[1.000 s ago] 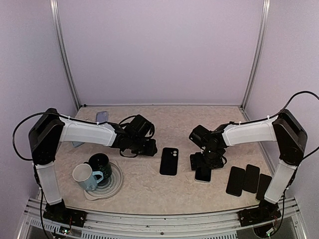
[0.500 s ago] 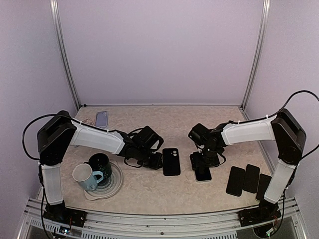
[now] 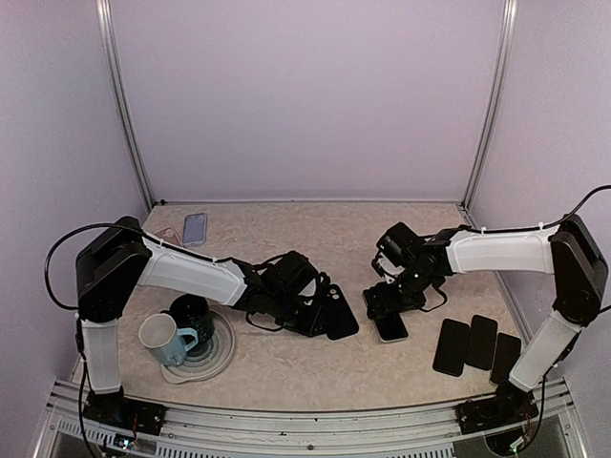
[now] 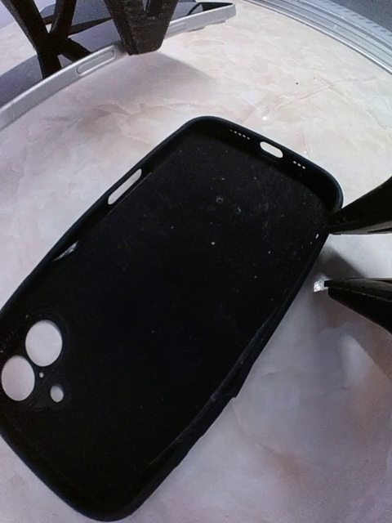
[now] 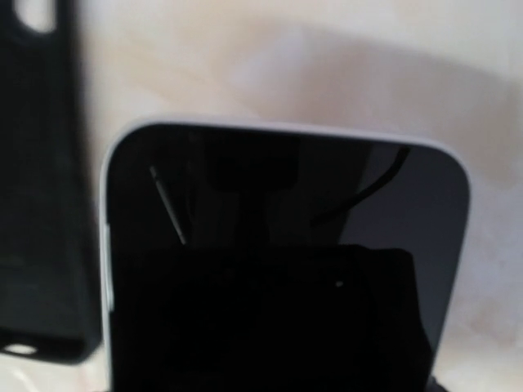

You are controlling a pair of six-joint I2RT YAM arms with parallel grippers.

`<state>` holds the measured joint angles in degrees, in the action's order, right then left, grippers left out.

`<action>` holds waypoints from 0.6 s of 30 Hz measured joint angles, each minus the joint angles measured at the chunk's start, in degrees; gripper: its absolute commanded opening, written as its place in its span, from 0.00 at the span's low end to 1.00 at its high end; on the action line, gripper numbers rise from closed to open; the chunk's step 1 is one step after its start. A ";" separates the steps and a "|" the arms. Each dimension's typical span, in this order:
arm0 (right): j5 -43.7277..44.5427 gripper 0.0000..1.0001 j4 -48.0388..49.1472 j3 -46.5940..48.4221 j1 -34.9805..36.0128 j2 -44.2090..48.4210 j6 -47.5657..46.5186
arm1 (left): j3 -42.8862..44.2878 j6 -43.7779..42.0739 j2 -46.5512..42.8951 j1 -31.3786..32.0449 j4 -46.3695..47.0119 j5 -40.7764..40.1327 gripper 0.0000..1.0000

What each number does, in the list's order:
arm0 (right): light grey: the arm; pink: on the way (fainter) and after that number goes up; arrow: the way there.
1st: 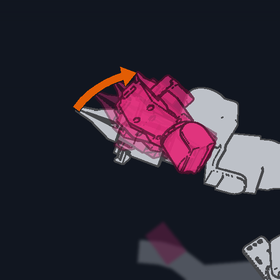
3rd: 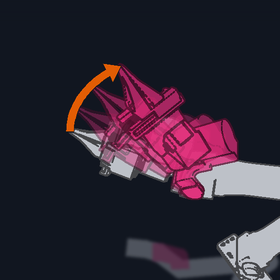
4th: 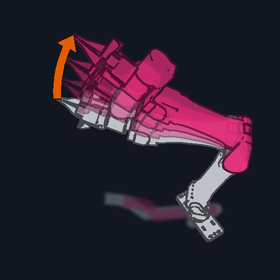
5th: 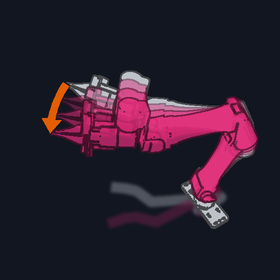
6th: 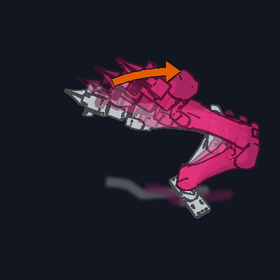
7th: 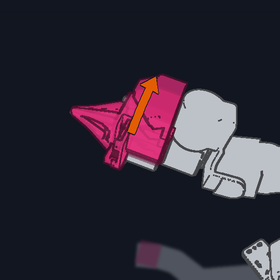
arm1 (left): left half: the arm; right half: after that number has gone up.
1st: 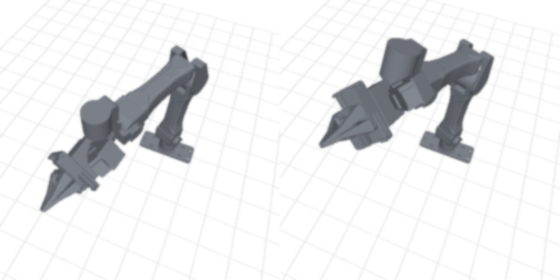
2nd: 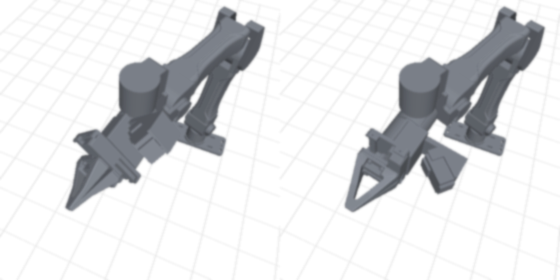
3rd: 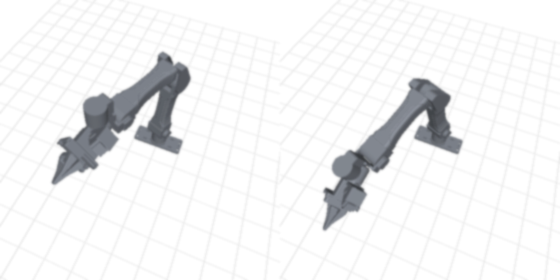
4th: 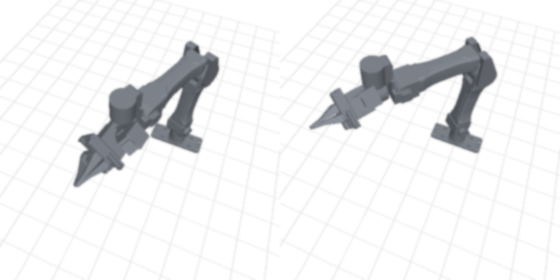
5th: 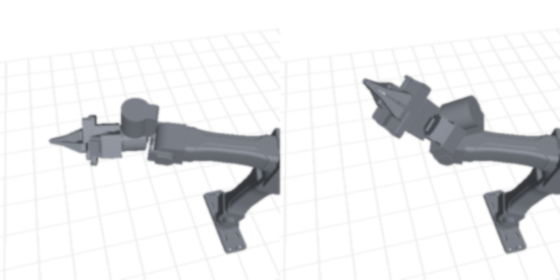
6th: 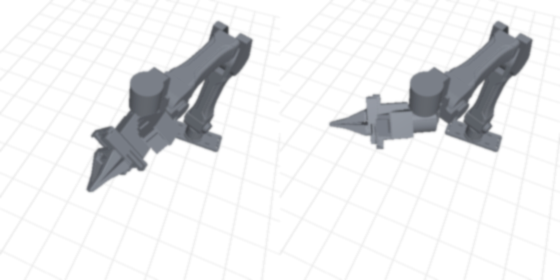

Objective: Put the phone into the phone case

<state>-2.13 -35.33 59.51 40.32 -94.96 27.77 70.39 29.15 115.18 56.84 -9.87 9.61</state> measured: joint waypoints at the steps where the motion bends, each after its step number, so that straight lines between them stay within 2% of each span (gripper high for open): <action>1: -0.17 0.49 0.57 0.00 0.00 0.46 -0.15 | 0.00 0.00 -0.09 -0.22 0.00 -0.31 0.21; 7: 2.89 0.47 3.41 3.72 2.16 -0.33 1.29 | -3.15 2.40 -4.33 -3.65 0.96 -3.17 0.23; 12: 11.43 0.47 10.32 8.33 9.84 -3.06 4.24 | -6.80 5.33 -10.99 -6.71 3.89 -7.17 0.25; 18: 19.43 0.47 15.39 12.98 17.09 -10.23 4.87 | -6.99 6.99 -15.39 -7.72 5.57 -11.15 0.27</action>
<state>17.30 -19.94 72.49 57.41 -105.19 32.64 63.40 36.14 99.79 49.12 -4.29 -1.54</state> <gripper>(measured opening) 0.736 0.261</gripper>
